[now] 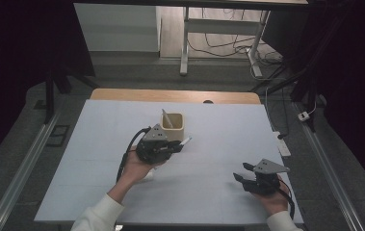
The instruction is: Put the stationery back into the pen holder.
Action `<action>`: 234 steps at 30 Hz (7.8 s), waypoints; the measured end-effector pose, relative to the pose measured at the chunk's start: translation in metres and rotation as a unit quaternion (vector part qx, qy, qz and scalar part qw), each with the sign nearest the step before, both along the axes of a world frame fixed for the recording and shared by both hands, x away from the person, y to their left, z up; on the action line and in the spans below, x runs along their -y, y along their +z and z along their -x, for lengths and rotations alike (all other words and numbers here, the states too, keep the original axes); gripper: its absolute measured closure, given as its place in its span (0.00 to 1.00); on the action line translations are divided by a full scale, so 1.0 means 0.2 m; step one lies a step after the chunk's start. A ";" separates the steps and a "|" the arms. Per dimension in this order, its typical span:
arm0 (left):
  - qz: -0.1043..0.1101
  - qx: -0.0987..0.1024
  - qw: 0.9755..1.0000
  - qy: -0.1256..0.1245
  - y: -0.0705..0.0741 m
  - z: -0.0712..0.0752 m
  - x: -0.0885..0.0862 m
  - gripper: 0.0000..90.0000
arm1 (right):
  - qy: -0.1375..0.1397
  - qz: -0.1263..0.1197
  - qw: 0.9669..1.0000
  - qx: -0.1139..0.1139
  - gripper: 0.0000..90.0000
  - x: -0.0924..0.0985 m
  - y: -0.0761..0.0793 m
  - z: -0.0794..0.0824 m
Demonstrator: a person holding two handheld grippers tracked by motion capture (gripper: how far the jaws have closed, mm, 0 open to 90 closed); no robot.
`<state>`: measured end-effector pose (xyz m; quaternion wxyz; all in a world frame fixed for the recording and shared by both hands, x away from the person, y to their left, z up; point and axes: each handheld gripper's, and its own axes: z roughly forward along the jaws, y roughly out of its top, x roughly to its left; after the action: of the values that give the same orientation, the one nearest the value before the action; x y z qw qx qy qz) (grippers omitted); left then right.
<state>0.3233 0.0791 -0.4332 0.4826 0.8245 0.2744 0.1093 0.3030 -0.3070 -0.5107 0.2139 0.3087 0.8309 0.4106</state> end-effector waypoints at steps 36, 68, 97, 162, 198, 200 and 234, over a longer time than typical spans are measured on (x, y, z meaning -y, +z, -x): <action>0.061 0.024 0.997 0.049 0.16 -0.27 -0.03 0.87 | 0.007 -0.011 1.000 -0.004 0.47 -0.01 0.00 0.00; 0.076 0.033 0.994 0.065 0.23 -0.45 0.02 0.87 | 0.005 -0.015 1.000 -0.009 0.46 -0.02 -0.01 -0.01; 0.085 0.046 0.990 0.107 0.13 -0.64 0.05 0.87 | 0.009 -0.007 1.000 -0.019 0.46 -0.02 -0.03 -0.02; -0.047 0.033 0.997 0.056 -0.02 -0.09 -0.23 0.42 | 0.009 -0.004 1.000 -0.013 0.46 -0.03 -0.03 -0.01; -0.180 -0.061 0.982 0.012 -0.18 0.06 -0.39 0.31 | 0.012 0.006 1.000 -0.015 0.46 -0.04 -0.03 -0.01; -0.186 -0.066 0.980 0.010 -0.20 0.08 -0.40 0.31 | 0.011 0.006 1.000 -0.015 0.46 -0.04 -0.03 -0.01; -0.295 -0.127 0.945 -0.059 -0.38 0.11 -0.40 0.49 | 0.012 0.008 1.000 -0.015 0.46 -0.05 -0.04 -0.01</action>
<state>0.3021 0.1601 -0.5102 0.1843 0.9519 0.2395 0.0514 0.3058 -0.2979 -0.5180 0.1993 0.3032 0.8407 0.4019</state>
